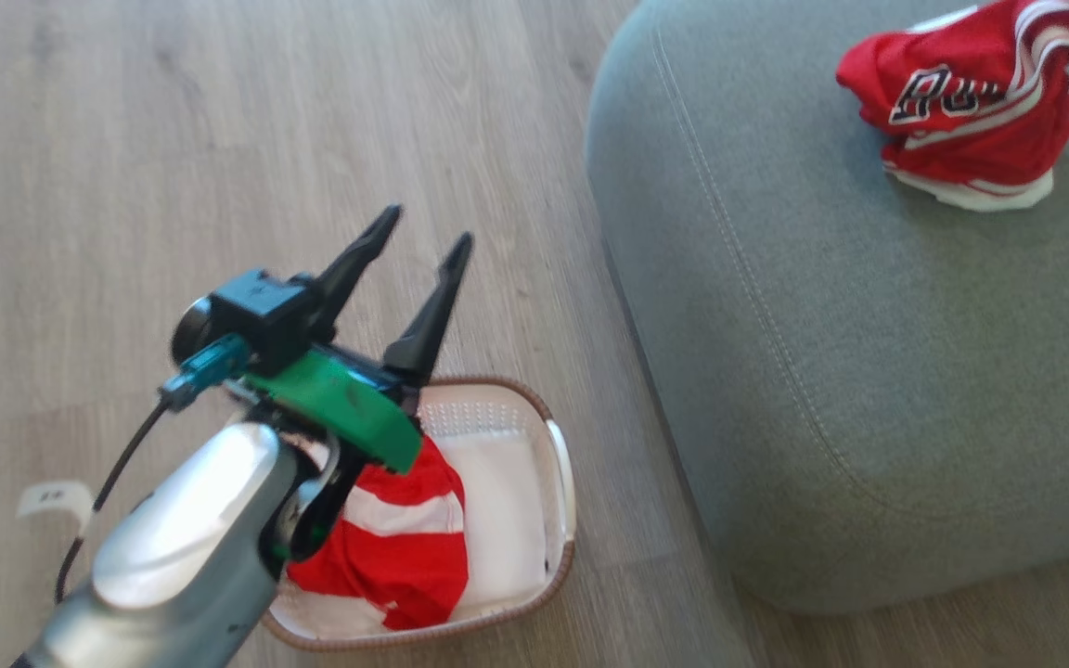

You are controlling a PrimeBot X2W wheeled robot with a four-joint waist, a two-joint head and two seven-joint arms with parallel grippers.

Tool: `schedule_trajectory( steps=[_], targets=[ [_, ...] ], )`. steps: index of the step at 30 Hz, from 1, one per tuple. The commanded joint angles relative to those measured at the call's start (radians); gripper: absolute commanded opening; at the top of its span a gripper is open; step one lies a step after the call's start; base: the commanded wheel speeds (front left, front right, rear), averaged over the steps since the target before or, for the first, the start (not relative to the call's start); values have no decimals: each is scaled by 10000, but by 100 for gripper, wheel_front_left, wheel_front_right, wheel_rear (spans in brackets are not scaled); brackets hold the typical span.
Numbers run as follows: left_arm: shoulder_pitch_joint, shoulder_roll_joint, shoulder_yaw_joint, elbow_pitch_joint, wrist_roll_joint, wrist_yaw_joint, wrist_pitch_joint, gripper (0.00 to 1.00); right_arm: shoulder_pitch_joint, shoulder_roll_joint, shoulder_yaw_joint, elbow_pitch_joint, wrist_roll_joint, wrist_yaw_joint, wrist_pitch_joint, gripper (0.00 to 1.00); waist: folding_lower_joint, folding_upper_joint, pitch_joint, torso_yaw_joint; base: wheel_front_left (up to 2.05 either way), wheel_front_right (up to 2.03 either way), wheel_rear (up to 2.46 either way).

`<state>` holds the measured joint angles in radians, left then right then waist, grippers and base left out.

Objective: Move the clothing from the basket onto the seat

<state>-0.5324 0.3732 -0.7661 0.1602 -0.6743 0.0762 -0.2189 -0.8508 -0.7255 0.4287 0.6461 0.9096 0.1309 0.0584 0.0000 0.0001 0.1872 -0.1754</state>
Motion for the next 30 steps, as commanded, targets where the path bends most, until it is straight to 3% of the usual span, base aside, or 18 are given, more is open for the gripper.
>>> schedule_trajectory(
  steps=[1, 14, 23, 30],
  targets=[
    [-189, 379, 548, -269, -44, 150, -116, 100, 290, -299, -53, -406, 84, -2, -205, 100, 0, -1, -318, 218, 0, 0, 0],
    [1462, 681, 1668, -592, -76, 1028, -408, 100, 3444, 171, -1807, -2511, -750, -2, -2021, 100, 0, -1, -1311, 1217, 0, 0, 0],
    [2747, 581, 2595, -945, 340, 1310, -426, 100, 5970, 1786, -3398, -4315, -2326, -2, -2360, 100, 0, -1, -1701, 1670, 0, 0, 0],
    [3558, 161, 3363, -1076, 773, 1297, -427, 100, 7414, 3083, -4264, -5676, -3340, -2, -2224, 100, 0, -1, -1846, 1831, 0, 0, 0]
  ],
)
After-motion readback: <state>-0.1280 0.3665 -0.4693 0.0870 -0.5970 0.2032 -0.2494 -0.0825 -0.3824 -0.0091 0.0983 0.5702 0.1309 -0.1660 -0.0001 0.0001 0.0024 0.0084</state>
